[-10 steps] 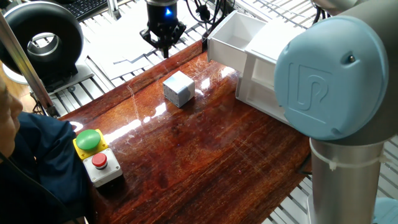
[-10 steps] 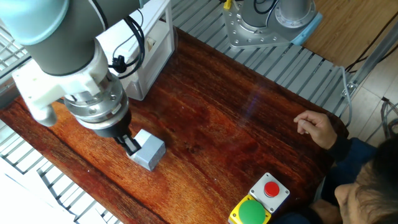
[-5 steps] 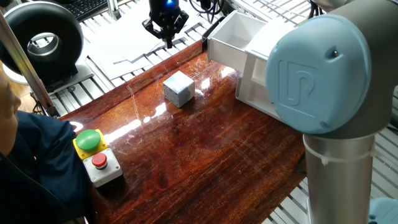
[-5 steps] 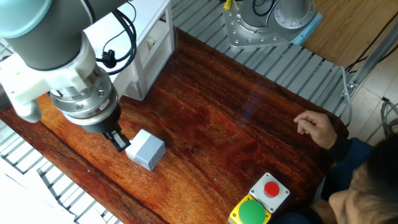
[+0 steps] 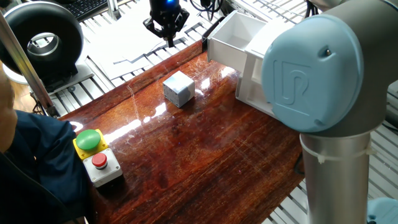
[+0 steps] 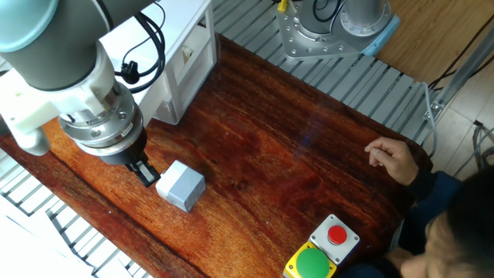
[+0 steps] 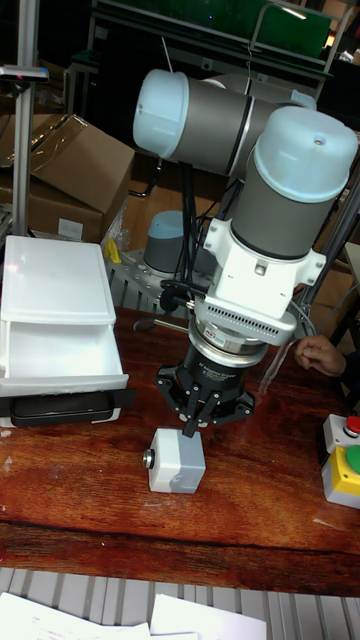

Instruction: Take something out of a drawer

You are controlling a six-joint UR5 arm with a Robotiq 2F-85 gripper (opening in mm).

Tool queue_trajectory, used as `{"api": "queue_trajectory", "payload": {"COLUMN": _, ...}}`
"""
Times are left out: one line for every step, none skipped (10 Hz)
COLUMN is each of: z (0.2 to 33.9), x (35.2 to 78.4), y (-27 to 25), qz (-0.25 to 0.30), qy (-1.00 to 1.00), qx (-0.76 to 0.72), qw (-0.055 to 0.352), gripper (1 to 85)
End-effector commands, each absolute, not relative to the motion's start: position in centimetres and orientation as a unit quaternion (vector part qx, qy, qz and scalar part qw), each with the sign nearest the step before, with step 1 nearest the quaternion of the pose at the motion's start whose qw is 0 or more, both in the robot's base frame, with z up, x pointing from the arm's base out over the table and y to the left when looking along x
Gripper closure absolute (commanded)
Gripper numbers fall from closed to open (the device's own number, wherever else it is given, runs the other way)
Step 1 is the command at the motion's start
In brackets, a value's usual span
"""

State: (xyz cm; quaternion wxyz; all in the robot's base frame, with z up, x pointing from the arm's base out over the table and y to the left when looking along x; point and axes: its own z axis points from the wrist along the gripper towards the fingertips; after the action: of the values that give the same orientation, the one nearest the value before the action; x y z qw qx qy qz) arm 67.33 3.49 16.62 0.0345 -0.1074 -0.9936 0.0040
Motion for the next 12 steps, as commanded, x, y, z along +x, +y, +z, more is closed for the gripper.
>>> {"api": "queue_trajectory", "payload": {"z": 16.7, "x": 67.4, "y": 3.6, "qz": 0.002, "qy": -0.994, "qx": -0.104, "qw": 0.035, "gripper": 84.7}}
{"api": "queue_trajectory", "payload": {"z": 16.7, "x": 67.5, "y": 3.6, "qz": 0.002, "qy": -0.994, "qx": -0.105, "qw": 0.033, "gripper": 84.7}}
{"api": "queue_trajectory", "payload": {"z": 16.7, "x": 67.7, "y": 3.6, "qz": 0.001, "qy": -0.994, "qx": -0.106, "qw": 0.031, "gripper": 84.7}}
{"api": "queue_trajectory", "payload": {"z": 16.7, "x": 67.8, "y": 3.5, "qz": 0.002, "qy": -0.994, "qx": -0.107, "qw": 0.029, "gripper": 84.7}}
{"api": "queue_trajectory", "payload": {"z": 16.8, "x": 68.0, "y": 3.3, "qz": 0.004, "qy": -0.994, "qx": -0.107, "qw": 0.026, "gripper": 84.7}}
{"api": "queue_trajectory", "payload": {"z": 16.9, "x": 68.3, "y": 3.3, "qz": 0.002, "qy": -0.994, "qx": -0.11, "qw": 0.021, "gripper": 84.7}}
{"api": "queue_trajectory", "payload": {"z": 17.0, "x": 68.7, "y": 3.1, "qz": 0.003, "qy": -0.994, "qx": -0.109, "qw": 0.013, "gripper": 84.7}}
{"api": "queue_trajectory", "payload": {"z": 17.3, "x": 69.4, "y": 3.0, "qz": -0.002, "qy": -0.995, "qx": -0.104, "qw": 0.003, "gripper": 84.7}}
{"api": "queue_trajectory", "payload": {"z": 17.6, "x": 70.1, "y": 3.2, "qz": -0.01, "qy": -0.995, "qx": -0.101, "qw": -0.007, "gripper": 84.7}}
{"api": "queue_trajectory", "payload": {"z": 17.8, "x": 70.8, "y": 2.6, "qz": -0.003, "qy": -0.996, "qx": -0.087, "qw": -0.018, "gripper": 84.7}}
{"api": "queue_trajectory", "payload": {"z": 18.0, "x": 71.3, "y": 1.9, "qz": 0.004, "qy": -0.997, "qx": -0.077, "qw": -0.026, "gripper": 84.7}}
{"api": "queue_trajectory", "payload": {"z": 18.1, "x": 71.4, "y": 2.1, "qz": -0.006, "qy": -0.996, "qx": -0.085, "qw": -0.025, "gripper": 84.7}}
